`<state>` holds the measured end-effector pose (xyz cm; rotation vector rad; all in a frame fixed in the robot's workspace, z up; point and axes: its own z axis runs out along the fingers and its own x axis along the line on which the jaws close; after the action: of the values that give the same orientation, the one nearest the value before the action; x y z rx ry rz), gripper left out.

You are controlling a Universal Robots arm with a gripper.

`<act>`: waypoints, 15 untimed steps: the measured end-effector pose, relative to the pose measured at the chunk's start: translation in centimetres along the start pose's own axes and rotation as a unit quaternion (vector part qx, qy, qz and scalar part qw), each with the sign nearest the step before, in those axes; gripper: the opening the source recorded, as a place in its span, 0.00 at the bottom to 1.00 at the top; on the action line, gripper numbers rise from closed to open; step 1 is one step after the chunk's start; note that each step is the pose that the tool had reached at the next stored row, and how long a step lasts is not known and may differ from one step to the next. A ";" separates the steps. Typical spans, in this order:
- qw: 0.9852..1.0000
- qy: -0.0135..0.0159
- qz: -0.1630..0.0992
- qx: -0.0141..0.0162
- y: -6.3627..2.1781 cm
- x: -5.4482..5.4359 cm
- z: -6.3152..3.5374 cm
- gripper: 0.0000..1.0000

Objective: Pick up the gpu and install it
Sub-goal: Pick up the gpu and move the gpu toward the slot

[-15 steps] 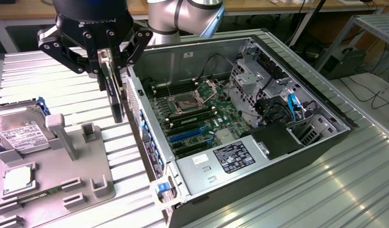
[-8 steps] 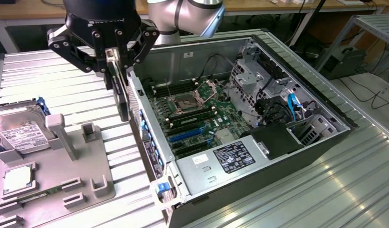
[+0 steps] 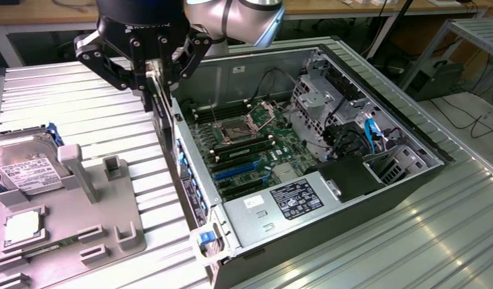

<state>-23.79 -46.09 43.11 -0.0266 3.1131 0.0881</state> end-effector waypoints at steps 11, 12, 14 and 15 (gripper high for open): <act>1.000 0.000 0.000 0.000 -0.03 -1.5 0.04 0.28; 1.000 0.000 0.000 0.000 -0.03 -1.7 0.04 0.28; 1.000 0.000 0.000 0.000 -0.04 -1.9 0.05 0.28; 1.000 0.000 0.000 0.000 -0.04 -2.0 0.05 0.28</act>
<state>-21.74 -46.09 43.11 -0.0267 3.1131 0.0881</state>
